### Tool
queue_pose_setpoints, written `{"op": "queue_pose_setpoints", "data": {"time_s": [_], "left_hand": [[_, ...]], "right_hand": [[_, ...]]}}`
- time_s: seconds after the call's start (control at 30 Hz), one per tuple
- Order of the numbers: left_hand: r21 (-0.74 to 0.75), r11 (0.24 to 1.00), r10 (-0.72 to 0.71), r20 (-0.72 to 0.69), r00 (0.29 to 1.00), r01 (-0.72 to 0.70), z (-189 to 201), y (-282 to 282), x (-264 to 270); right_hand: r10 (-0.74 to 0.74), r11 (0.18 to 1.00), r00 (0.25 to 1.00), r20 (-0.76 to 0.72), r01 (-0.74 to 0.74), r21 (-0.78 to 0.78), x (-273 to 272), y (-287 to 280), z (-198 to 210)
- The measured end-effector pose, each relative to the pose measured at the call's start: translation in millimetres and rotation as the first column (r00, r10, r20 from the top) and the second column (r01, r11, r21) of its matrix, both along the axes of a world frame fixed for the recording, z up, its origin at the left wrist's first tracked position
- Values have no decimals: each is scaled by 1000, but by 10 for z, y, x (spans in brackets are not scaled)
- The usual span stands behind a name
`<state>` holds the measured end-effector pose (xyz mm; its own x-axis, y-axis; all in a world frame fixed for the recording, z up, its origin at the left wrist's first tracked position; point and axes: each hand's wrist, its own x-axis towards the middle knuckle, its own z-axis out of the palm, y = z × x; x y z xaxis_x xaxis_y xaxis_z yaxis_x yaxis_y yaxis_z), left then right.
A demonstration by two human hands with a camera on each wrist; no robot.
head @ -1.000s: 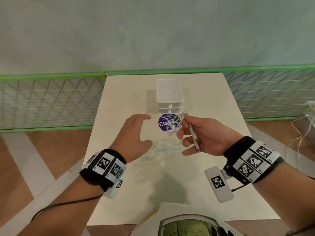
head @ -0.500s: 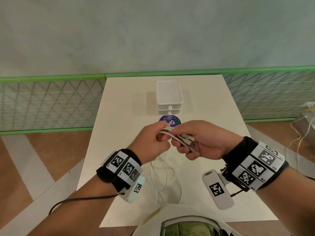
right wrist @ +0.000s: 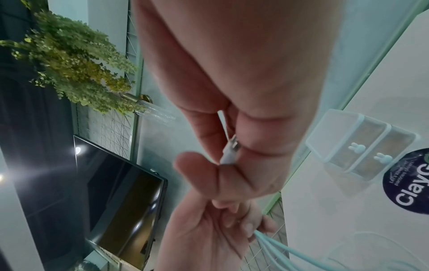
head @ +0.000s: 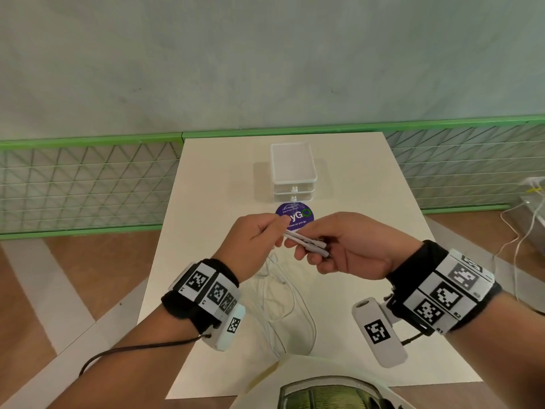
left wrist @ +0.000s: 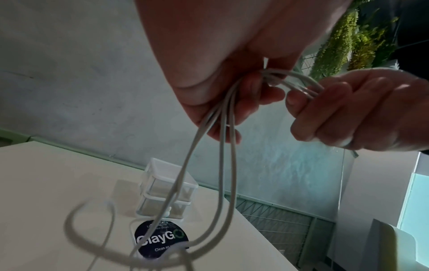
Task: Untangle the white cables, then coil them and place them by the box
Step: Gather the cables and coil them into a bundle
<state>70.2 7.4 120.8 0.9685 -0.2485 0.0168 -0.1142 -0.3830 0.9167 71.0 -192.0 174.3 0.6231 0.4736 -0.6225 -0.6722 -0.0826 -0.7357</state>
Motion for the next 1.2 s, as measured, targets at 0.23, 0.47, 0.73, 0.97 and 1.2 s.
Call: {"op": "queue_pose_setpoints", "data": {"time_s": [0.23, 0.47, 0.73, 0.97, 1.2], "left_hand": [[97, 990, -106, 62, 992, 100, 64, -85, -93], [110, 991, -76, 16, 997, 74, 118, -92, -90], [339, 936, -134, 88, 987, 97, 85, -162, -167], [394, 914, -163, 123, 979, 103, 147, -104, -135], [200, 971, -159, 148, 976, 128, 332, -182, -46]], "right_hand": [[-121, 993, 991, -64, 121, -4, -24, 33, -92], [-219, 971, 962, -165, 231, 60, -45, 53, -71], [-241, 969, 965, -105, 245, 28, -66, 114, -128], [147, 966, 929, 340, -62, -250, -58, 130, -67], [351, 931, 913, 209, -316, -183, 37, 115, 24]]}}
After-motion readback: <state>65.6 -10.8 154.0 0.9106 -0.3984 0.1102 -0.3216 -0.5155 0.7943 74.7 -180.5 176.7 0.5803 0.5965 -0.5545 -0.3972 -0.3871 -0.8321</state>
